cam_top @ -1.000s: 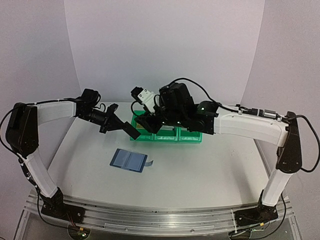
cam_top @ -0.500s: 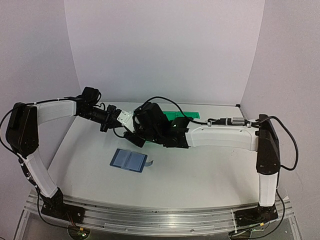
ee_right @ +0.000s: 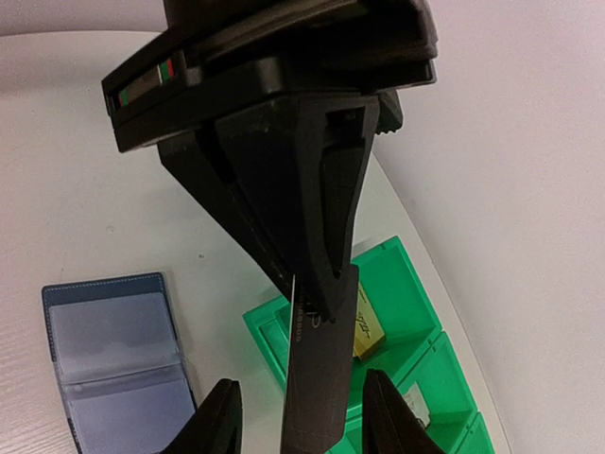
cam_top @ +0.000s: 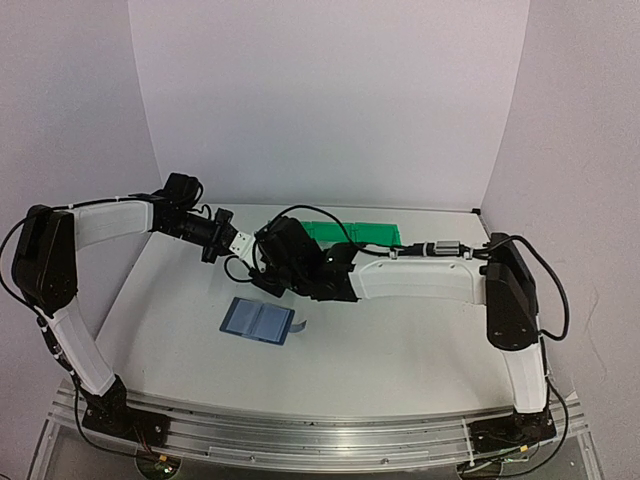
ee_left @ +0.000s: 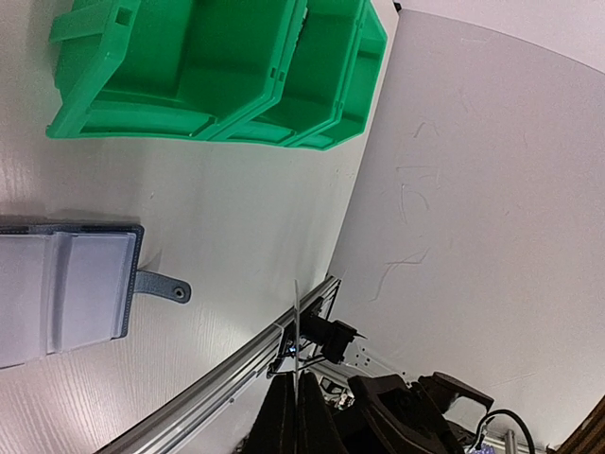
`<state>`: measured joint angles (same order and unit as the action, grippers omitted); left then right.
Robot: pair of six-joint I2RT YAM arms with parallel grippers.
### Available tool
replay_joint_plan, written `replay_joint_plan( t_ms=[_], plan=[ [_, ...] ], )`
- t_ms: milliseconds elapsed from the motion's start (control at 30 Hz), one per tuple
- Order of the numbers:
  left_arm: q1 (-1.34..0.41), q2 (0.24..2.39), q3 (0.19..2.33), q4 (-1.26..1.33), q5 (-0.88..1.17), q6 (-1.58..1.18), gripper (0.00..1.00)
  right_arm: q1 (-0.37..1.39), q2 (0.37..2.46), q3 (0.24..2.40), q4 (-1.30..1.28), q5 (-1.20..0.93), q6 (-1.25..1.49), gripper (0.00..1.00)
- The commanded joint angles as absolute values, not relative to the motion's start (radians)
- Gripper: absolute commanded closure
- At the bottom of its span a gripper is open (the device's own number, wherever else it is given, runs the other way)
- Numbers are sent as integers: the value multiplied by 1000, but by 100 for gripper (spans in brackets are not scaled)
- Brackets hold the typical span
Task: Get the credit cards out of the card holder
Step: Place the credit card in the storage box.
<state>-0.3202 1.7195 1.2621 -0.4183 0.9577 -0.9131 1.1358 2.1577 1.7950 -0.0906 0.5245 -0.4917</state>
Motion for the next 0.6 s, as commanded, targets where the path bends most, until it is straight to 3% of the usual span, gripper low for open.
replay_joint_plan(
  t_ms=[0, 300, 467, 567],
  plan=[
    [-325, 1707, 1302, -395, 970, -924, 100, 1139, 2181, 1840, -75, 591, -540, 63],
    [-335, 1711, 1303, -409, 968, -945, 100, 1144, 2249, 1905, -74, 704, -644, 80],
    [-335, 1707, 1304, -407, 973, -946, 100, 1144, 2252, 1906, -74, 699, -647, 99],
    [-335, 1708, 1299, -410, 976, -946, 100, 1142, 2252, 1905, -74, 707, -646, 100]
  ],
)
